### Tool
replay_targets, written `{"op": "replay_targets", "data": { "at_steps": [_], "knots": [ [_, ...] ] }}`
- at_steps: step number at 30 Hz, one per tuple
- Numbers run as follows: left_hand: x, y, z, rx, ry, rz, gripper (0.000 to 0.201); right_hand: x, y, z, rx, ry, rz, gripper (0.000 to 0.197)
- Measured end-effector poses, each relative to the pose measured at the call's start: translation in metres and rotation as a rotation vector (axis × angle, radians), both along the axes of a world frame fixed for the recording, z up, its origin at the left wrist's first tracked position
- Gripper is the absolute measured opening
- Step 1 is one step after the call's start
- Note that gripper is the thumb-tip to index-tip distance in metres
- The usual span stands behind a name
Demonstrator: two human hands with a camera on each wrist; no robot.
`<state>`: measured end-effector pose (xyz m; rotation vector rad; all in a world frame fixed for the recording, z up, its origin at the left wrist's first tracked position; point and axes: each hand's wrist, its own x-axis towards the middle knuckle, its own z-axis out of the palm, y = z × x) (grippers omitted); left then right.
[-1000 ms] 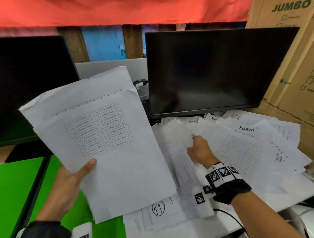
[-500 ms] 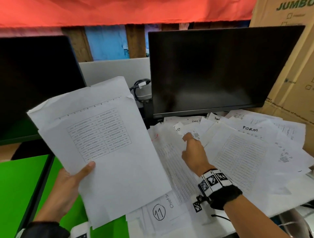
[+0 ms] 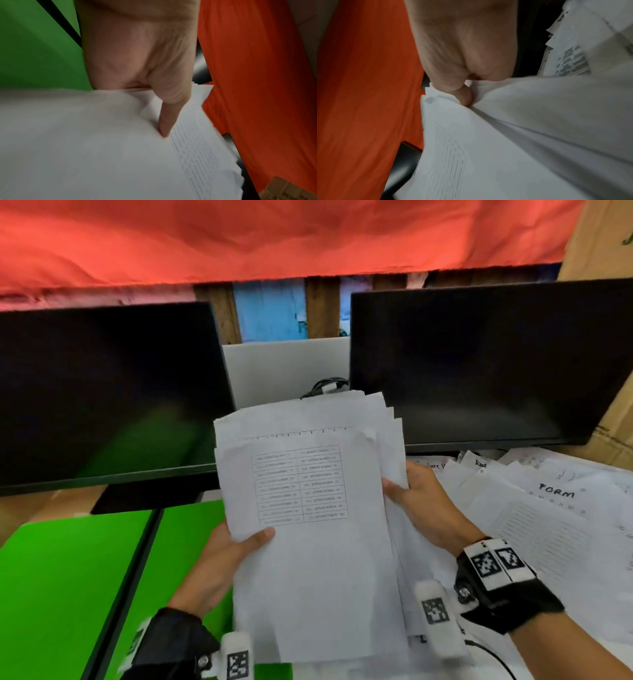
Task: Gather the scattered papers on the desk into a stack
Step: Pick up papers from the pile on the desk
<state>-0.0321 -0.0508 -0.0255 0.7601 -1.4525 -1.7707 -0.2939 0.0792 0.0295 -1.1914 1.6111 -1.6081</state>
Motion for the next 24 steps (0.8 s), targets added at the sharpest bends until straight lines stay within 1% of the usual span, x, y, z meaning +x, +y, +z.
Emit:
{"op": "replay_targets", "data": {
  "at_steps": [2, 4, 6, 7, 9, 12, 14, 15, 18, 21, 24],
  "knots": [
    [-0.005, 0.001, 0.002, -0.006, -0.021, 0.032, 0.062, 0.005, -0.004, -0.001, -0.015, -0.026, -0.001, 0.029],
    [-0.01, 0.003, 0.006, -0.012, -0.035, 0.127, 0.036, 0.012, -0.005, 0.001, -0.033, -0.036, -0.022, 0.032],
    [-0.015, 0.005, 0.013, -0.03, -0.014, 0.226, 0.026, 0.019, -0.003, 0.007, -0.064, -0.037, -0.01, 0.046],
    [-0.018, 0.007, 0.019, -0.054, 0.008, 0.265, 0.023, 0.023, -0.001, 0.011, -0.083, -0.008, 0.008, 0.05],
    [-0.021, 0.011, 0.032, -0.124, 0.067, 0.33, 0.023, 0.031, 0.002, 0.019, -0.105, 0.109, 0.008, 0.046],
    [-0.023, 0.017, 0.045, -0.283, 0.107, 0.385, 0.031, 0.036, 0.0, 0.022, -0.159, 0.236, -0.129, 0.037],
    [-0.021, 0.02, 0.045, -0.352, 0.109, 0.38, 0.036, 0.035, 0.001, 0.019, -0.21, 0.215, -0.186, 0.036],
    [-0.02, 0.021, 0.043, -0.365, 0.102, 0.367, 0.038, 0.034, 0.003, 0.016, -0.209, 0.195, -0.186, 0.04],
    [-0.018, 0.019, 0.029, -0.335, 0.038, 0.29, 0.04, 0.03, 0.004, -0.003, -0.103, 0.183, -0.152, 0.049],
    [-0.019, 0.019, 0.025, -0.31, 0.003, 0.266, 0.038, 0.031, 0.003, -0.013, -0.069, 0.205, -0.148, 0.042],
    [-0.018, 0.018, 0.031, -0.369, 0.032, 0.265, 0.039, 0.032, 0.001, -0.009, -0.099, 0.207, -0.188, 0.032]
  ]
}}
